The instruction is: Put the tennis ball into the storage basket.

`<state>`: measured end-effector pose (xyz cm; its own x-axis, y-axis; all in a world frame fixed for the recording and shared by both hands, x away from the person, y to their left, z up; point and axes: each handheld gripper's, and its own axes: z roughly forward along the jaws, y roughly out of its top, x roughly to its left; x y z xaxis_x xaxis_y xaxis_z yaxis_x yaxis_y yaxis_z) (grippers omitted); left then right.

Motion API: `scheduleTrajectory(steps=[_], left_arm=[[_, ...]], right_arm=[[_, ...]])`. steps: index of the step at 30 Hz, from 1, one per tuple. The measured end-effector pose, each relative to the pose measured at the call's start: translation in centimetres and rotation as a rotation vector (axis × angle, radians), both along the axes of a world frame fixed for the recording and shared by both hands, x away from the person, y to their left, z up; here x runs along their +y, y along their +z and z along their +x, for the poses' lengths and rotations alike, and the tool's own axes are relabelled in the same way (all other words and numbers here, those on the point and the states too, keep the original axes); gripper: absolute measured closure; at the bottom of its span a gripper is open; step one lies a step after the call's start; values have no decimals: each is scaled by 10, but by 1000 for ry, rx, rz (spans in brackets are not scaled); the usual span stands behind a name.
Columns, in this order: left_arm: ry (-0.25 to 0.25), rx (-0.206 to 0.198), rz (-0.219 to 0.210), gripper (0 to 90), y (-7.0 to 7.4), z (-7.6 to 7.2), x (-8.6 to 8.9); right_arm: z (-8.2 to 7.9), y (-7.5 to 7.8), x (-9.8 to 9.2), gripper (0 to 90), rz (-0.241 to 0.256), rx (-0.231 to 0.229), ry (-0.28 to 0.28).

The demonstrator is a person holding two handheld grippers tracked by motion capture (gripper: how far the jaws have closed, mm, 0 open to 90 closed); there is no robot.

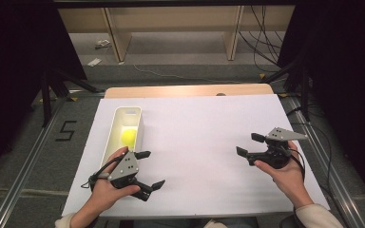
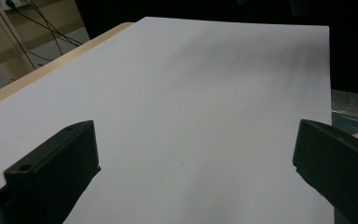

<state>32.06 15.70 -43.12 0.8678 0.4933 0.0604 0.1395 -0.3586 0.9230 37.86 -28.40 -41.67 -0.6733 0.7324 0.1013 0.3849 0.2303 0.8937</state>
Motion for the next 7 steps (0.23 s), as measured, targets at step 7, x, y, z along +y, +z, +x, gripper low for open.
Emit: scheduleTrajectory(steps=[7], left_arm=[[-2, 1, 1, 0, 0, 0, 0]], right_arm=[[-2, -1, 0, 156, 11, 3, -1]])
